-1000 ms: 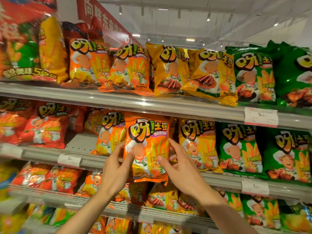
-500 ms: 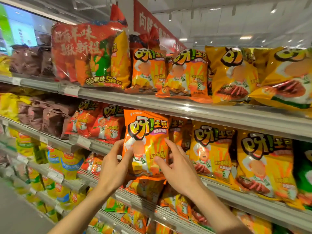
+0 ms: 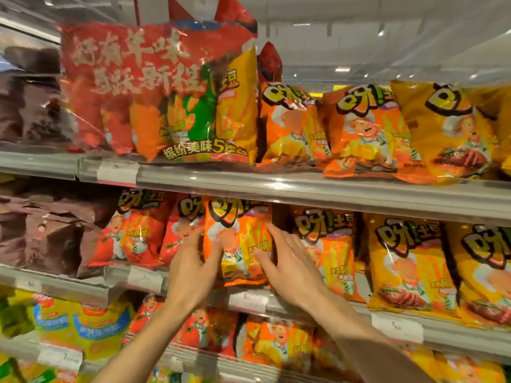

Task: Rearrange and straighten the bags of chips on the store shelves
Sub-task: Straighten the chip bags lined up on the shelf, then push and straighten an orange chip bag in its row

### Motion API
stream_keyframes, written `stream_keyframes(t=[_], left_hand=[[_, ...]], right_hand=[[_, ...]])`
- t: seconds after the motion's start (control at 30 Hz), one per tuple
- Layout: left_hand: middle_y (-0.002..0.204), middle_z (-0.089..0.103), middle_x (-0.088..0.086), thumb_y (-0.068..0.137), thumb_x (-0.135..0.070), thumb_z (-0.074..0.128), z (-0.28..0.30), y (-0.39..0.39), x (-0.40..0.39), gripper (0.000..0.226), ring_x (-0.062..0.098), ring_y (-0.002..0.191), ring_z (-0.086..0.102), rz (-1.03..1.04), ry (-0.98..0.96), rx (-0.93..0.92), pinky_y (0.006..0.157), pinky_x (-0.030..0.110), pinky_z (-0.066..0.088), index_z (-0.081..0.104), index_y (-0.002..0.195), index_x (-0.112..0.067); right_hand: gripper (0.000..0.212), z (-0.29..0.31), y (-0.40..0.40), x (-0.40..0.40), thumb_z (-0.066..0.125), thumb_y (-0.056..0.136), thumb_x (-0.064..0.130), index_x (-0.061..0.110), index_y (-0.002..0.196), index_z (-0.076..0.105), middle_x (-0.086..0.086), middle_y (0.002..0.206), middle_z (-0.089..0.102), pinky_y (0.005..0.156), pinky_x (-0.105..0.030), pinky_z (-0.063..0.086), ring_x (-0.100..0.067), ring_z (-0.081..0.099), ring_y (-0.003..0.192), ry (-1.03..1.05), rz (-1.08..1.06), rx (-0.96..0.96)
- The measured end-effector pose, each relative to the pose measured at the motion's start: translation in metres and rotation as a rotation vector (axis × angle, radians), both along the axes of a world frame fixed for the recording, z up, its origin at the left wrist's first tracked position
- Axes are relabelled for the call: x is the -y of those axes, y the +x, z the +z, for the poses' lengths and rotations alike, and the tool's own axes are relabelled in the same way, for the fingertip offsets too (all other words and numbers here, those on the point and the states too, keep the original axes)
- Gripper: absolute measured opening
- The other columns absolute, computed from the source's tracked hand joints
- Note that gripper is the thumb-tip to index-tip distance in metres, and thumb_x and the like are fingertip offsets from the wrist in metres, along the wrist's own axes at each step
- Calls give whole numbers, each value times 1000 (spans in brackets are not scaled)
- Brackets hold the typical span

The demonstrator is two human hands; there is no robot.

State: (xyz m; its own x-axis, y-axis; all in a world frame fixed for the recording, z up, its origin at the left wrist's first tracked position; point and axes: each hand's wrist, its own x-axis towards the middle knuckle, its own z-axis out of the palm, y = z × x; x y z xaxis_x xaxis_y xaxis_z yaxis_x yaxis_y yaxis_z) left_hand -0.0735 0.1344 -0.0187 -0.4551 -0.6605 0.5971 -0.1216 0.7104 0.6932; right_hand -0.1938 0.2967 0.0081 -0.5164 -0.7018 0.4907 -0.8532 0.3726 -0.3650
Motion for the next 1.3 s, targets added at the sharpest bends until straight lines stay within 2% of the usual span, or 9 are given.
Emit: stream_keyframes(t=[0.13,0.27,0.4,0.53,0.6,0.8,1.0,1.17,1.3], left_hand=[[107,70,-5,93,-66,45,-1,-22,17,54,21,92,66,-31,-129,61,75,34,46,57,128,-26],[110,72,3,97,-55,49,-5,-43,18,48,26,100,67,-56,-210,152,78,37,51,57,130,-21],[100,74,11,101,-46,47,-6,-58,9,47,33,87,71,-48,-275,282,65,37,48,57,128,-9],[97,74,6,102,-48,40,-6,-64,8,55,25,83,72,-83,-222,340,60,33,50,51,138,-8],[97,73,6,102,-50,39,-4,-63,8,59,24,84,72,-95,-210,346,62,34,52,47,141,-7],[129,62,12,98,-57,42,2,-62,4,66,29,103,67,-87,-176,343,75,39,56,44,141,-6],[145,46,1,98,-58,47,2,-45,13,70,19,123,55,-135,-241,296,94,36,51,34,152,-15],[139,48,-6,94,-51,54,7,-22,33,63,9,120,51,-213,-259,201,91,22,41,42,149,-23],[139,51,-11,95,-41,61,5,6,58,51,4,126,49,-218,-172,93,98,21,38,48,143,-29]], right_hand=[[57,-16,-15,12,42,100,47,18,149,39,0,137,55,107,-37,32,-21,43,126,54,-175,-186],[46,-25,-28,8,46,97,45,16,130,61,-1,117,68,100,-41,35,-25,54,116,136,-288,-424],[42,-28,-37,-4,48,97,42,18,129,61,-2,122,66,110,-43,31,-24,53,123,224,-302,-478],[41,-32,-43,-13,47,99,41,15,127,62,-4,127,62,114,-45,29,-25,48,128,251,-282,-494],[41,-33,-47,-18,45,100,43,17,126,63,-3,128,61,116,-44,27,-24,47,130,245,-266,-491],[43,-33,-50,-29,42,100,48,21,124,64,1,129,60,117,-39,21,-19,45,131,203,-221,-443],[53,-36,-47,-23,37,100,55,21,134,59,2,136,57,114,-34,20,-18,44,132,30,-199,-338],[56,-28,-24,-4,38,99,51,21,145,44,1,144,48,116,-39,25,-19,37,136,-85,-211,-211],[63,-18,6,25,39,100,53,25,154,25,5,154,32,119,-32,21,-11,24,143,-107,-174,-81]])
